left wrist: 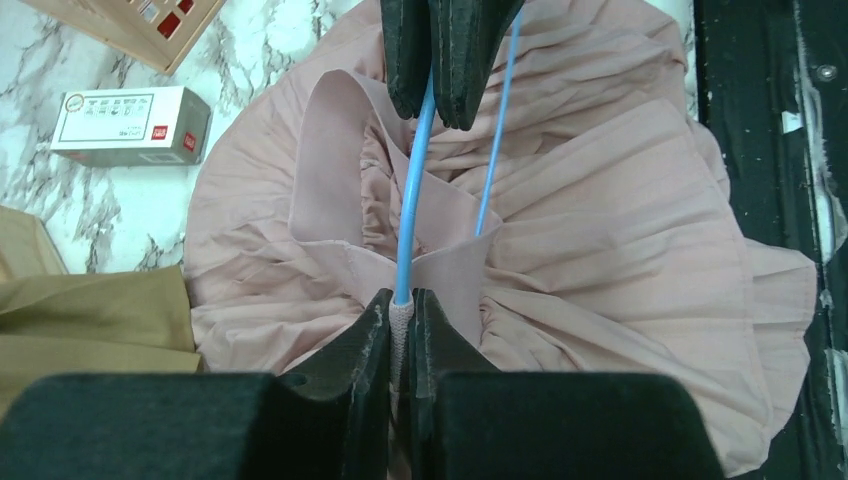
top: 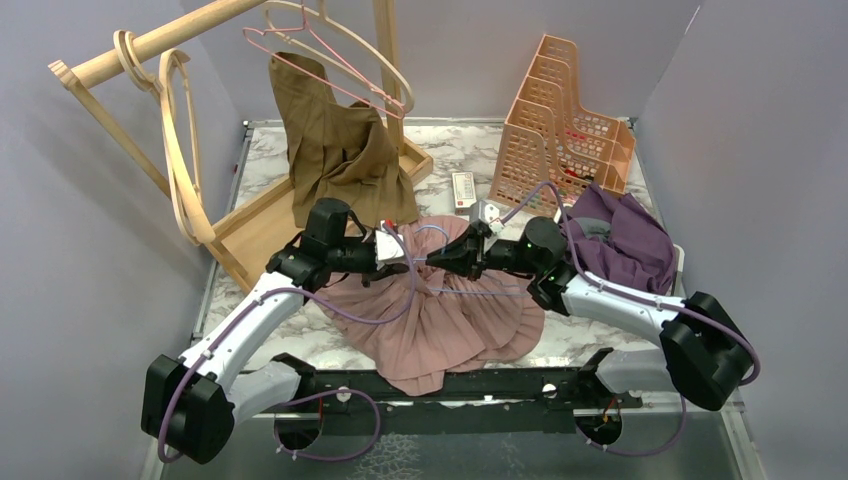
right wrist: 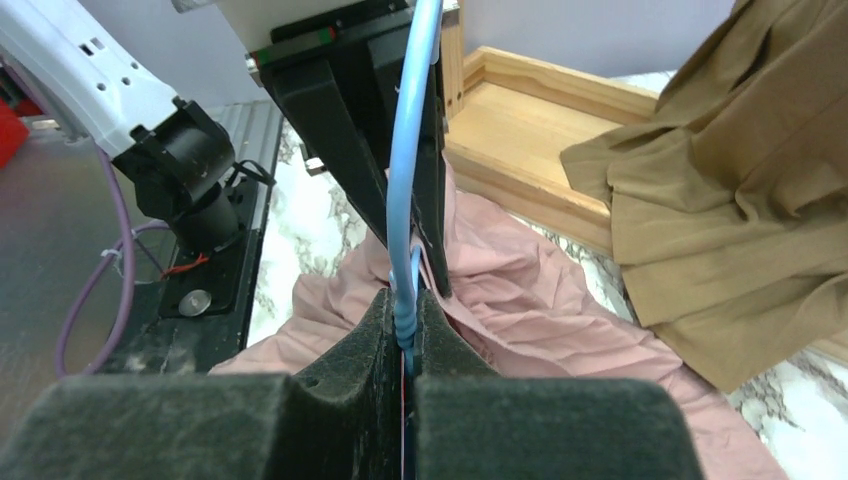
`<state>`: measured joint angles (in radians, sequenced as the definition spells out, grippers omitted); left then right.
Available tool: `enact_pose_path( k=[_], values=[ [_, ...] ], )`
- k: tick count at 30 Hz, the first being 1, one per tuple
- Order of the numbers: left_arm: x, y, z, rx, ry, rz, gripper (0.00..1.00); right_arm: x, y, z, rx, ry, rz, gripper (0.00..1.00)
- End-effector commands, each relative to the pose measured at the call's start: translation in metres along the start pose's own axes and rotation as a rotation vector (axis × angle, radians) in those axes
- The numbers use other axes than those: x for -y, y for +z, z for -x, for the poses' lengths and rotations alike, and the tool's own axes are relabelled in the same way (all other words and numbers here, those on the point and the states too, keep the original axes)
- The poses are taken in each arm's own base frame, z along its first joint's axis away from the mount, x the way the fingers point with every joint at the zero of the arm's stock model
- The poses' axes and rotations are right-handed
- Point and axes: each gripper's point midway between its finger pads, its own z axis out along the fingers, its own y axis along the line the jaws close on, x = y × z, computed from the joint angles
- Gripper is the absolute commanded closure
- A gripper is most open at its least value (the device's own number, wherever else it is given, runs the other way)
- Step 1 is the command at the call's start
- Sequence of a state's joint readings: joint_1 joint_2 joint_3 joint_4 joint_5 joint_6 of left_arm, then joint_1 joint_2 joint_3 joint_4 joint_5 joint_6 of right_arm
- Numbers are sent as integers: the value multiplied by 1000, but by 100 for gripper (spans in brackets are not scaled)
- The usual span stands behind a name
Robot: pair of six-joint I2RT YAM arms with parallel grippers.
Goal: Place the skirt on the hanger
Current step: Hang the skirt on the hanger.
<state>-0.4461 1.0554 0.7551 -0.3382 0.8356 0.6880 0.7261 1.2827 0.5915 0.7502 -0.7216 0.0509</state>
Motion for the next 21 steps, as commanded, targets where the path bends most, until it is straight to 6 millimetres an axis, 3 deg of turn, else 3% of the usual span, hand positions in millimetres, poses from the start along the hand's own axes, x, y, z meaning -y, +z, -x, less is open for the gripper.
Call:
enact_pose_path(
  k=[1,7,21],
  values=[
    [13,1,33,133,21,-97,93,-11,11,29,78,-59,90,99],
    [15,-2,50,182,32,-126,92,-13,15,25,64,-54,128,99],
    [21,-1,50,193,0,-148,90,-11,26,15,32,-59,189,99]
  ],
)
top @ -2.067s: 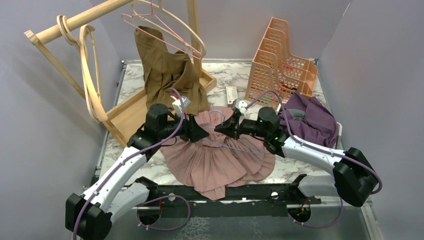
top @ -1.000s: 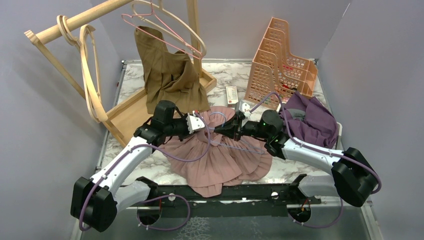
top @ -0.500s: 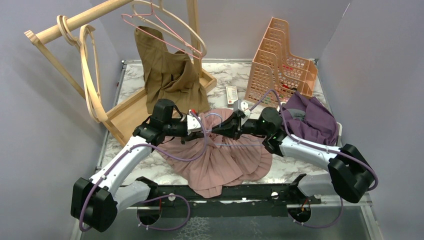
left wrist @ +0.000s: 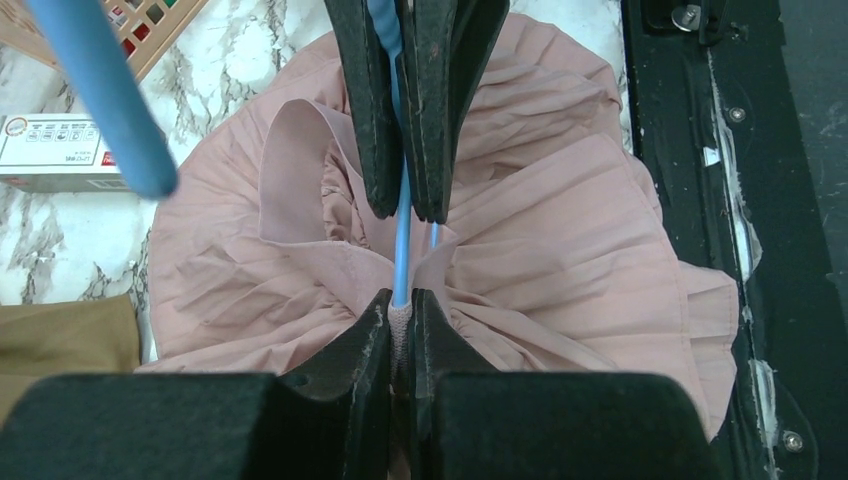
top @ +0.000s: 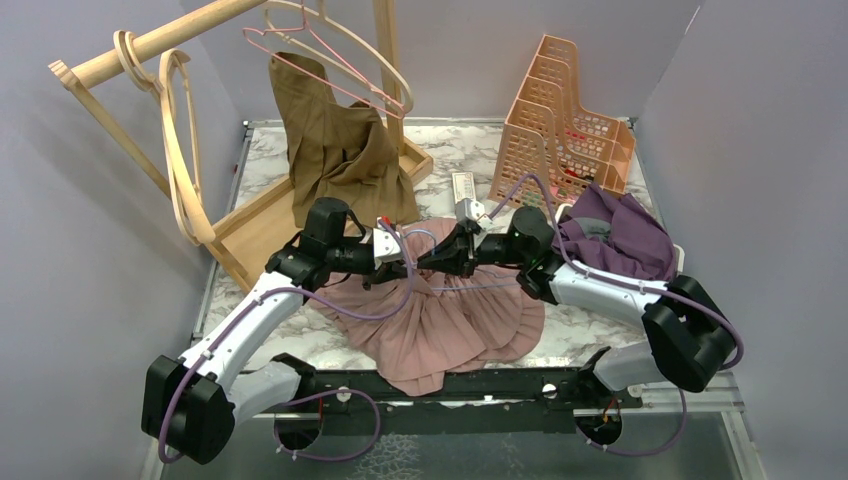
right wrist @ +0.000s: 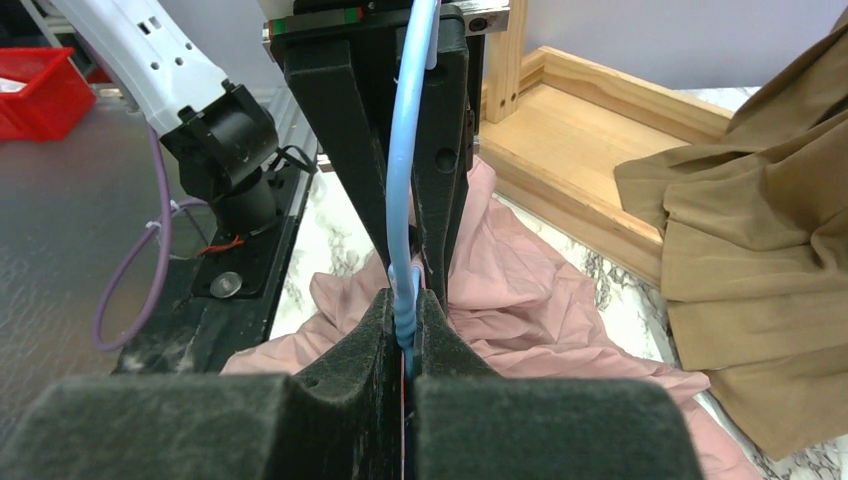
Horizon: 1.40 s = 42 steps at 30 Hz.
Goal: Place the skirt on the hanger
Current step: Hang the skirt on the hanger.
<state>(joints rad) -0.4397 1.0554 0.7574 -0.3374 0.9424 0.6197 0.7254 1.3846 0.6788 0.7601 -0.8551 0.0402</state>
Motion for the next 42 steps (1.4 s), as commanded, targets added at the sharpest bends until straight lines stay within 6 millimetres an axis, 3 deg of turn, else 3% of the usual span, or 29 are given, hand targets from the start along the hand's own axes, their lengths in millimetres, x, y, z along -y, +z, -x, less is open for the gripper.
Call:
enact_pose_path(
  k=[1,4,6,8,11,13,19,25,28,31,35,38,42],
  values=[
    [7,2,34,114,67,-72,90,-3,11,16,41,-52,59,99],
    [4,3,29,104,68,-50,92,-4,11,18,48,-51,65,99],
    [1,2,27,94,75,-24,100,-6,9,20,51,-48,59,99],
    [-3,-1,27,85,96,13,100,-7,5,20,48,-35,37,93],
    [-16,-9,31,63,118,117,100,0,-3,20,19,41,-62,64],
    [-25,-19,38,54,129,196,100,10,-12,23,-6,80,-169,52],
    [-25,-41,65,99,150,303,100,38,-63,49,-43,217,-579,50],
    [-36,-56,77,100,139,409,100,41,-117,59,24,441,-891,50],
    [-44,-62,81,96,125,458,100,40,-139,48,69,567,-1024,50],
    [-49,-63,84,94,113,478,100,39,-149,28,71,666,-1096,50],
    [-50,-64,87,102,113,483,100,39,-158,-15,39,923,-1257,53],
    [-51,-65,87,101,110,491,100,39,-146,-35,23,1105,-1289,55],
    [-50,-64,84,97,105,487,100,49,-113,-40,55,1254,-1231,52]
  ],
)
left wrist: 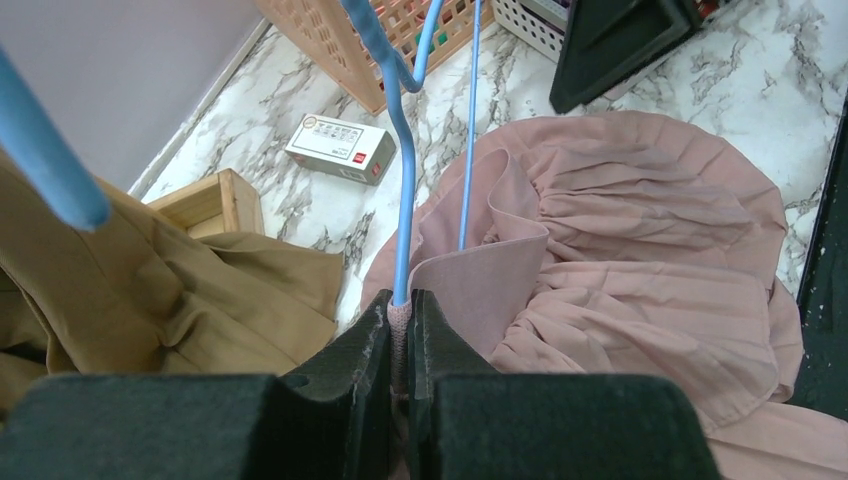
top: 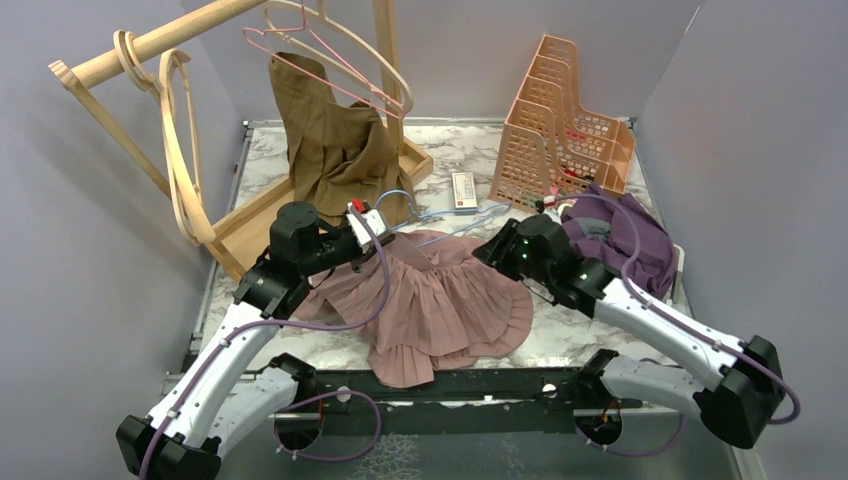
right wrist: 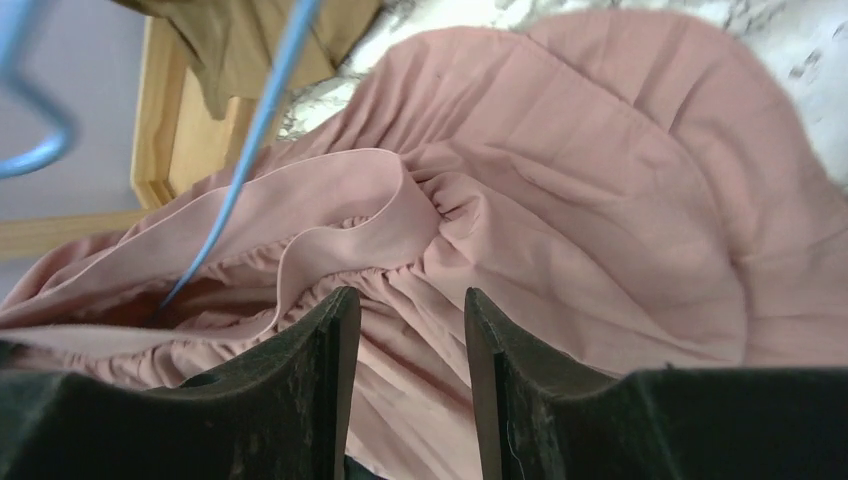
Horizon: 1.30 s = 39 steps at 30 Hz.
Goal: Place the skirt on the hanger
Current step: Hang the skirt on the hanger.
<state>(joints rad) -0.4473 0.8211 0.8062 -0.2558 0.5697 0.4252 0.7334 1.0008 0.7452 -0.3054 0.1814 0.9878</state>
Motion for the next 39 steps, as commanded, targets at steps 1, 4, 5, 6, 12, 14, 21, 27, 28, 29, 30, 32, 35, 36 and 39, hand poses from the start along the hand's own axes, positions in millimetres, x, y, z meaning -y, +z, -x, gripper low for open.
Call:
enact_pose_path(
  k=[1,4,5,6,12,14,21,27,28,29,30,32,35,36,39],
  values=[
    [-10,-3,22,54,29,42,100,-26,16,-3,-52,236,-2,50],
    [-8,-2,18,46,16,39,100,-27,35,-4,-56,289,-58,41],
    [-8,-2,17,45,15,41,100,-24,41,-3,-45,306,-81,38],
    [-9,-2,16,43,14,42,100,-23,46,-2,-35,315,-84,36],
    [-10,-4,15,37,9,57,100,-6,69,-15,-41,330,-147,39],
    [-11,-5,16,36,11,62,100,-2,73,-22,-67,304,-168,48],
    [-11,-7,11,11,21,71,100,19,63,-27,-75,171,-200,88],
    [2,-23,17,10,66,31,100,44,42,2,67,50,-263,99],
    [6,-26,19,14,77,15,100,43,36,11,107,32,-257,99],
    [12,-29,18,14,85,-3,100,43,30,21,146,16,-255,99],
    [17,-33,16,7,91,-19,100,43,24,31,185,3,-255,99],
    [24,-39,10,-19,95,-43,100,41,10,53,260,-17,-252,99],
    [32,-49,7,-61,113,-71,100,37,-5,76,324,-53,-262,99],
    [34,-53,7,-68,130,-77,100,36,-9,82,340,-59,-272,99],
    [28,-61,0,-130,160,-49,100,38,-21,98,375,-70,-302,99]
  ],
)
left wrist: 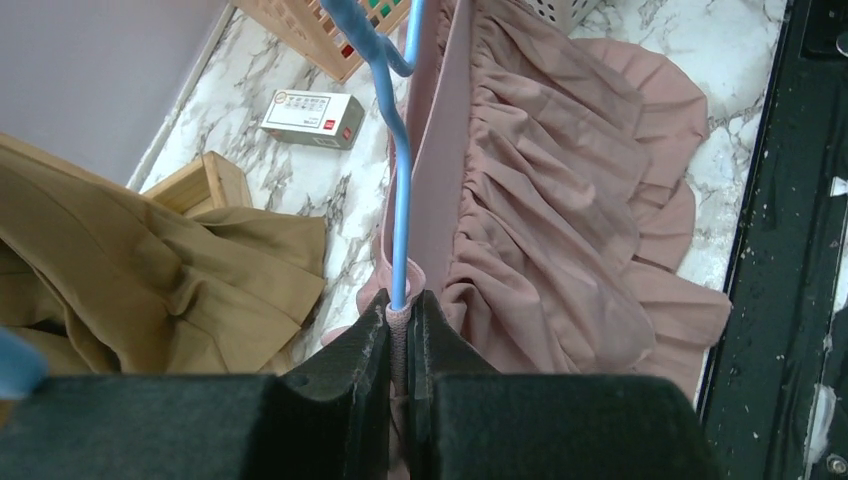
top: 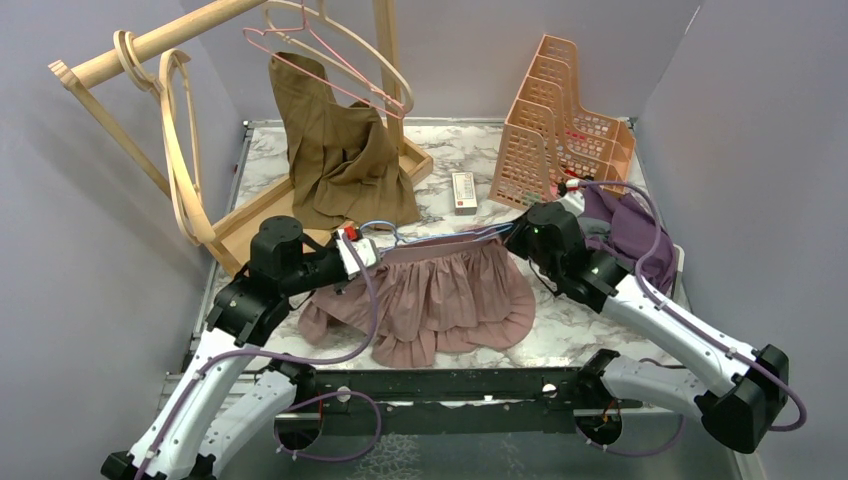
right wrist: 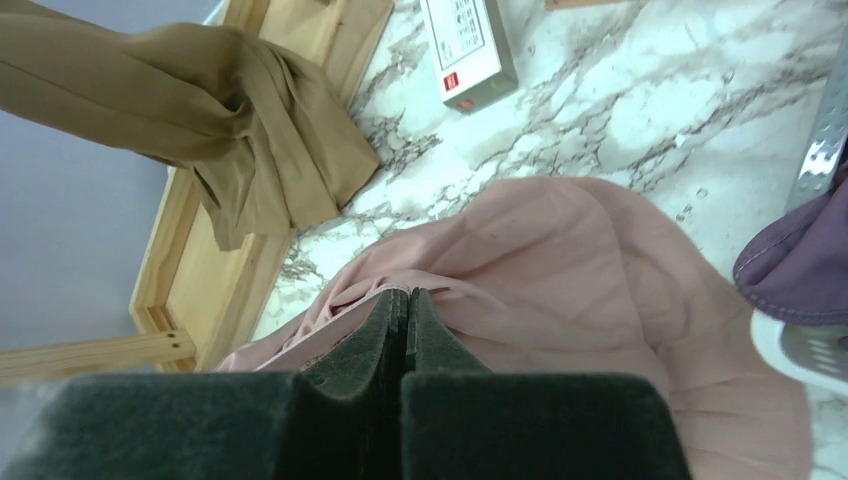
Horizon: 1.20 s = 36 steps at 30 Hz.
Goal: Place the skirt on the hanger
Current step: Hang the skirt on the hanger.
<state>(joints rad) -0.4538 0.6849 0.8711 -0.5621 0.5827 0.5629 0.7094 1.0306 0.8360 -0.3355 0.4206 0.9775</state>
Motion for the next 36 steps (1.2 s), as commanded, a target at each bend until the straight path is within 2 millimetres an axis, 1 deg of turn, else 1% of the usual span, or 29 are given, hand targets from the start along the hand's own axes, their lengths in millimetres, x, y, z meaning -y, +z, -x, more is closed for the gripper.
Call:
enact_pose_path(
  k=[1,4,7,8,9,13,17,18,19,20,22,23,24,25,28,29,30,32,34,36],
  values=[
    [-3,-20,-7,-95,71,29,100,32,-9,49,163,-97,-168,99],
    [-11,-22,-28,-211,46,53,100,27,-19,62,194,-118,-151,99],
    [-11,-22,-43,-297,28,42,100,32,-28,71,208,-134,-189,99],
    [-13,-23,-47,-318,25,49,100,34,-31,73,208,-138,-210,99],
    [-15,-24,-50,-333,21,59,100,32,-33,77,210,-141,-213,99],
    [-18,-21,-57,-382,-7,49,100,23,-36,81,209,-213,-168,99],
    [-23,-19,-70,-459,-24,53,100,30,-37,83,205,-250,-209,99],
    [-23,-18,-69,-460,-25,46,100,25,-36,82,196,-269,-184,99],
    [-22,-17,-68,-453,-30,35,100,14,-34,80,179,-307,-127,99],
    [-21,-15,-66,-448,-37,24,100,1,-32,78,165,-356,-53,99],
    [-23,-11,-66,-454,-56,18,100,-24,-31,65,100,-425,80,99],
    [-27,-10,-67,-466,-67,35,100,-36,-31,59,66,-462,148,99],
    [-34,-11,-67,-479,-78,70,100,-46,-30,49,26,-543,222,99],
    [-42,-11,-67,-494,-88,110,100,-51,-29,42,-5,-573,262,99],
    [-67,-15,-64,-521,-116,245,100,-36,-19,34,-52,-643,201,99],
    [-71,-16,-62,-518,-121,269,100,-26,-15,34,-57,-659,150,99],
    [-73,-15,-58,-506,-122,275,100,-14,-11,33,-68,-675,91,99],
    [-73,-14,-53,-479,-127,275,100,2,-7,34,-69,-700,10,99],
    [-75,-13,-50,-468,-142,285,100,7,-7,37,-56,-714,-18,99],
    [-76,-13,-50,-473,-151,293,100,7,-9,41,-35,-720,-14,99]
  ],
)
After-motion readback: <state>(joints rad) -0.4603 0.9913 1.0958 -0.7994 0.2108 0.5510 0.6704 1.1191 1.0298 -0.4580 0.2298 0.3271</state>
